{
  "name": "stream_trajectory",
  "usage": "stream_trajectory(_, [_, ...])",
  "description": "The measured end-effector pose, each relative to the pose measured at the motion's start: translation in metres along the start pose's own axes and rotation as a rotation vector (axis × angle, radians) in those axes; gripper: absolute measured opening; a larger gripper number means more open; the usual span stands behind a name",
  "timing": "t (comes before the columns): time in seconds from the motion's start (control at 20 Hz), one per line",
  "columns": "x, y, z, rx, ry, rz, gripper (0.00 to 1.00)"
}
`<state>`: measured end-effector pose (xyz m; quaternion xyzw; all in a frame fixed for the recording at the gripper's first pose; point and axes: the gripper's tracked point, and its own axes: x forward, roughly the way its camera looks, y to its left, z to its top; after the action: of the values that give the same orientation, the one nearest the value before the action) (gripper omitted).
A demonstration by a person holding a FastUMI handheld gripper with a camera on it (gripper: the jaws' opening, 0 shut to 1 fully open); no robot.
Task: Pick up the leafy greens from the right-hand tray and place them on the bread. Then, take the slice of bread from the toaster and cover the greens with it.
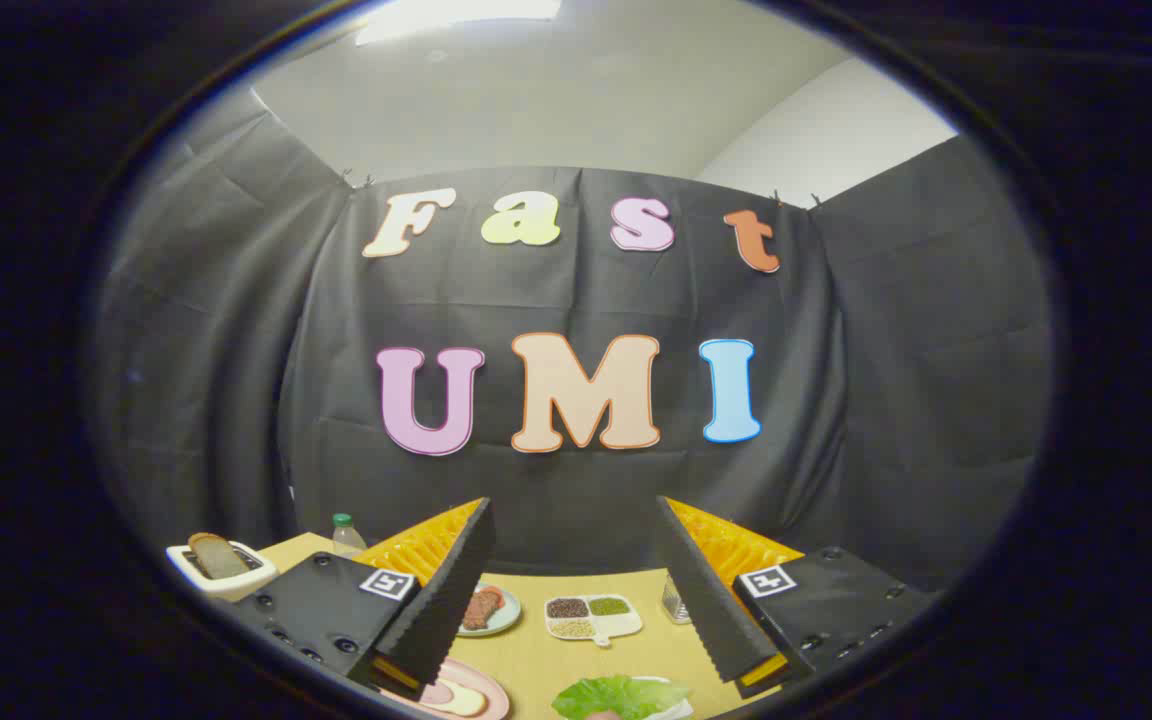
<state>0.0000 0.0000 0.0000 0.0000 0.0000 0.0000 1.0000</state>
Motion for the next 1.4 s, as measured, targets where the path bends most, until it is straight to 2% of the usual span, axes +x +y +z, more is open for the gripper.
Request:
stream_trajectory(0.15, [0.003, -0.008, 0.005, -0.038, -0.005, -0.015, 1.00])
stream_trajectory(0.5, [0.003, -0.031, 0.001, -0.033, 0.005, -0.048, 1.00])
stream_trajectory(0.95, [-0.001, -0.033, -0.003, -0.070, 0.017, -0.025, 1.00])
stream_trajectory(1.4, [0.000, -0.052, -0.043, -0.114, 0.099, -0.023, 1.00])
